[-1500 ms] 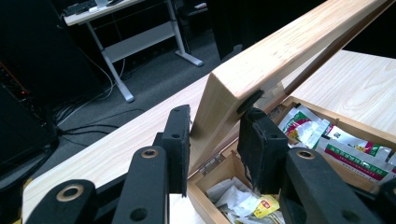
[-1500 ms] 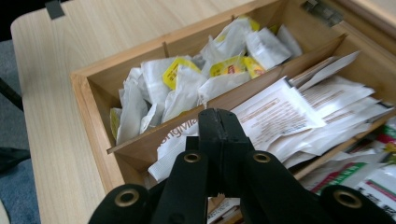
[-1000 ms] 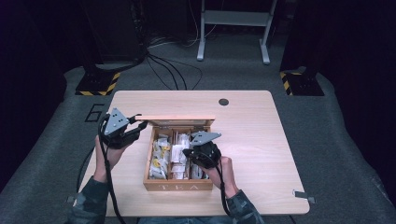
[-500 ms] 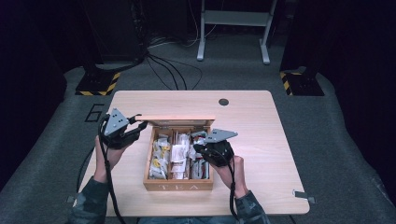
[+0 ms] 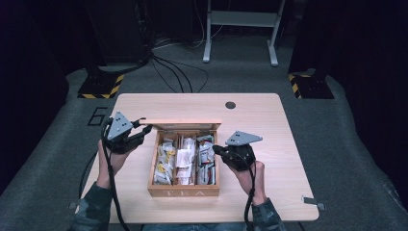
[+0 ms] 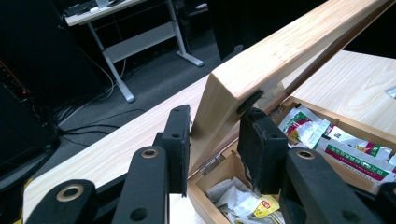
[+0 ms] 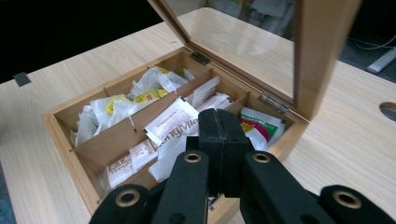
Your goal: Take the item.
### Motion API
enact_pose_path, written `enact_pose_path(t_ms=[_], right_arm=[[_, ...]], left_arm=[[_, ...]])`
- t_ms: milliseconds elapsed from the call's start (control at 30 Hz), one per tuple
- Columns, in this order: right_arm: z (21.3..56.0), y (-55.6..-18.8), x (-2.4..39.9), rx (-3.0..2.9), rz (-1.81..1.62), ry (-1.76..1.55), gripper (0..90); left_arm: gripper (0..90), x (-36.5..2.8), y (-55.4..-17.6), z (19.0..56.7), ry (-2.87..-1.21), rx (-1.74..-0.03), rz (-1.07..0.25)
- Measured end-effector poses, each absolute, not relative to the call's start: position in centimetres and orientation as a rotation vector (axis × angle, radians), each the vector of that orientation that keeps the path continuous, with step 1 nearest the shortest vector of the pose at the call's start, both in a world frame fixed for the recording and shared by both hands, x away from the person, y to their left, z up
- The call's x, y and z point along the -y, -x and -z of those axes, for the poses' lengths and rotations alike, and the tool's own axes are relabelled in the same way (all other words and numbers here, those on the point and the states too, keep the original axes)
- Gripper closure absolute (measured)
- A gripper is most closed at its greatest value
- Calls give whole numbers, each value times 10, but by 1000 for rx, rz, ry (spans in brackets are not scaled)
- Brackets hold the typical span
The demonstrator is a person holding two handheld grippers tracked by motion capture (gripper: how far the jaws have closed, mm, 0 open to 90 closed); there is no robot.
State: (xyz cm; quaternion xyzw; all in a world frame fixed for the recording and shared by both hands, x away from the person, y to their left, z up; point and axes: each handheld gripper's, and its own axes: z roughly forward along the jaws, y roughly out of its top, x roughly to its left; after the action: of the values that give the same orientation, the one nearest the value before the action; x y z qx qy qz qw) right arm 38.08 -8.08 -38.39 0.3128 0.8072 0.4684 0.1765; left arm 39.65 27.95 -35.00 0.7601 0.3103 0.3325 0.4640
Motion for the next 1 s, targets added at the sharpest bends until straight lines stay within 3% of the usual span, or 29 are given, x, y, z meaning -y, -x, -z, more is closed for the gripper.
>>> enact_pose_path(t_ms=[1000], right_arm=[[400,-388,155,-2106,-1174,-1128,900]], left_arm=[[643,-280,-396,350,-1867,-759,-823]])
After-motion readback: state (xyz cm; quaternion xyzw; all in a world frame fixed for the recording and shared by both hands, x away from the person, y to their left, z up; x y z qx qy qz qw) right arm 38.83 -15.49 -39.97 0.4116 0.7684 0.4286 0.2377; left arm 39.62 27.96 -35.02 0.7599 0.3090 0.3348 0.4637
